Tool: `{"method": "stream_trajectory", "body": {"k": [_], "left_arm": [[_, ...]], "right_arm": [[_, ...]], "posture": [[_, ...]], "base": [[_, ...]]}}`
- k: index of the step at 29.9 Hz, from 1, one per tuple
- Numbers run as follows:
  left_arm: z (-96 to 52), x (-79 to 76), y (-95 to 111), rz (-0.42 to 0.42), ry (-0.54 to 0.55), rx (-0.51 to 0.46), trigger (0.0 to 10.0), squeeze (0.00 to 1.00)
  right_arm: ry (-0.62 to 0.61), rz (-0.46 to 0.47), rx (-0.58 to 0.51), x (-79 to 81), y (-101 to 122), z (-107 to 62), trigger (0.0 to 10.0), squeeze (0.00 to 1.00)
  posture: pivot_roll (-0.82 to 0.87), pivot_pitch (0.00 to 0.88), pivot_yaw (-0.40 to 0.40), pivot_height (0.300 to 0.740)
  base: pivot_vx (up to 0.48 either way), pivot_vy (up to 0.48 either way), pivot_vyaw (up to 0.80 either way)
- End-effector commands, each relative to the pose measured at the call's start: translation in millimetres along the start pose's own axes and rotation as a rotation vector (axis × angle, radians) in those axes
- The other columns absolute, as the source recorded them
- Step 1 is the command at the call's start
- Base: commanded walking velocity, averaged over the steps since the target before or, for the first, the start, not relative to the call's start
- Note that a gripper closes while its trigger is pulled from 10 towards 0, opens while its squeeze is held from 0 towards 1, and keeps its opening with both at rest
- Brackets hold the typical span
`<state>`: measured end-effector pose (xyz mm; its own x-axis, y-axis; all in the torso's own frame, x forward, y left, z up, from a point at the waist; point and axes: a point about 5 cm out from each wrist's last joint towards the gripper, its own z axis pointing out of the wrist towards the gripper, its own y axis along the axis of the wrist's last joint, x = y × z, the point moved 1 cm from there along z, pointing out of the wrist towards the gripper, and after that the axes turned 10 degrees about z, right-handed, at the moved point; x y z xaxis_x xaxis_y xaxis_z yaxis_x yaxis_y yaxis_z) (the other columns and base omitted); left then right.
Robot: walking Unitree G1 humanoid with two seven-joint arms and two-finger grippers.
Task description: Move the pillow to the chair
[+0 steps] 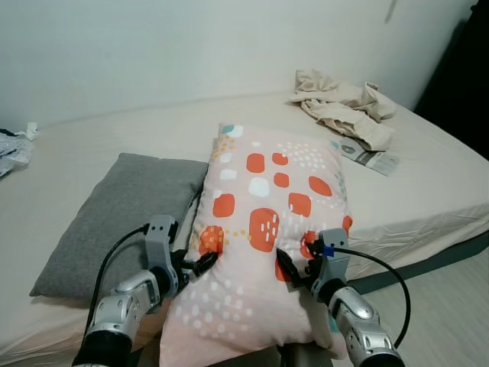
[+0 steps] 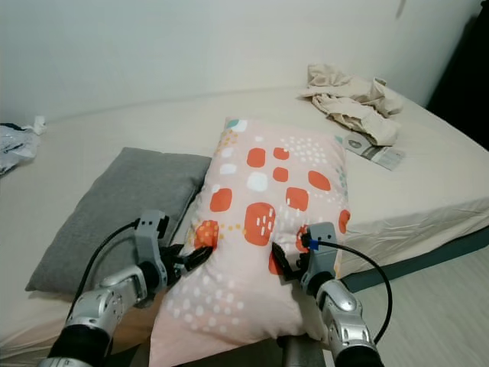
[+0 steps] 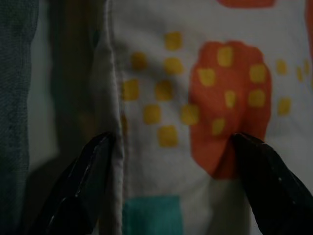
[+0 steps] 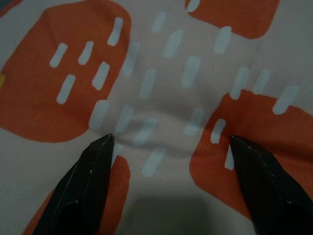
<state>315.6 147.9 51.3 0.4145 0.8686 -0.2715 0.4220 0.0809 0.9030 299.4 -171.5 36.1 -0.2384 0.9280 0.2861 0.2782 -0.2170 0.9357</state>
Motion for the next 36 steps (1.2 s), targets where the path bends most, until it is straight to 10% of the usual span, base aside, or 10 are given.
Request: {"method": "stream_trajectory", "body": {"k": [1, 4, 15, 16, 17, 18, 22, 23, 28, 36], "left_arm": [[-2.2, 6.2, -8.3, -0.036, 0.03, 0.038, 10.0, 0.0], [2.5, 10.5, -3.6, -0.22, 0.028, 0.034, 10.0, 0.0], [9.4, -20.8, -2.9, -0.293, -0.161, 0.074, 9.7, 0.0], [10.0, -23.9, -4.4, -0.283, -0.172, 0.079, 7.2, 0.0], [10.0, -23.9, -4.4, -0.283, -0.172, 0.079, 7.2, 0.0], [11.2, -26.1, -5.8, -0.271, -0.18, 0.088, 3.2, 0.0], [13.5, -29.8, -8.3, -0.248, -0.193, 0.108, 2.6, 0.0], [14.7, -32.6, -8.3, -0.241, -0.209, 0.113, 0.0, 0.0], [14.7, -34.3, -7.0, -0.242, -0.22, 0.111, 0.0, 0.0], [16.2, -34.7, -5.7, -0.245, -0.213, 0.126, 0.0, 0.0]], "right_arm": [[-0.023, 0.033, 0.037, -3.2, -9.6, -4.5, 10.0, 0.0], [-0.014, 0.073, 0.026, -5.9, -8.2, -8.1, 10.0, 0.0], [-0.055, 0.126, -0.028, -44.0, 16.6, -31.4, 10.0, 0.0], [-0.115, 0.127, -0.047, -58.7, 20.8, -36.5, 10.0, 0.0], [-0.115, 0.127, -0.047, -58.7, 20.8, -36.5, 10.0, 0.0], [-0.187, 0.134, -0.071, -74.3, 26.2, -41.8, 10.0, 0.0], [-0.352, 0.164, -0.15, -105.3, 43.0, -54.7, 10.0, 0.0], [-0.454, 0.209, -0.197, -124.5, 51.8, -65.6, 10.0, 0.0], [-0.477, 0.348, -0.165, -133.0, 42.0, -70.5, 10.0, 0.0], [-0.236, 0.561, -0.007, -97.4, 13.0, -36.9, 10.0, 0.0]], "posture": [[-0.05, 0.08, -0.008, 0.57], [-0.06, 0.085, -0.006, 0.555], [-0.05, 0.089, -0.003, 0.541], [-0.05, 0.089, -0.003, 0.541], [-0.05, 0.089, -0.003, 0.541], [-0.06, 0.09, 0.003, 0.541], [-0.06, 0.09, 0.008, 0.541], [-0.05, 0.089, 0.008, 0.541], [-0.05, 0.085, 0.011, 0.541], [-0.03, 0.134, 0.034, 0.541]], "base": [[0.0, 0.0, 0.0], [0.0, 0.0, 0.0], [0.0, 0.0, 0.0], [0.0, 0.0, 0.0], [0.0, 0.0, 0.0], [0.0, 0.0, 0.0], [0.0, 0.0, 0.0], [0.0, 0.0, 0.0], [0.0, 0.0, 0.0], [0.0, 0.0, 0.0]]}}
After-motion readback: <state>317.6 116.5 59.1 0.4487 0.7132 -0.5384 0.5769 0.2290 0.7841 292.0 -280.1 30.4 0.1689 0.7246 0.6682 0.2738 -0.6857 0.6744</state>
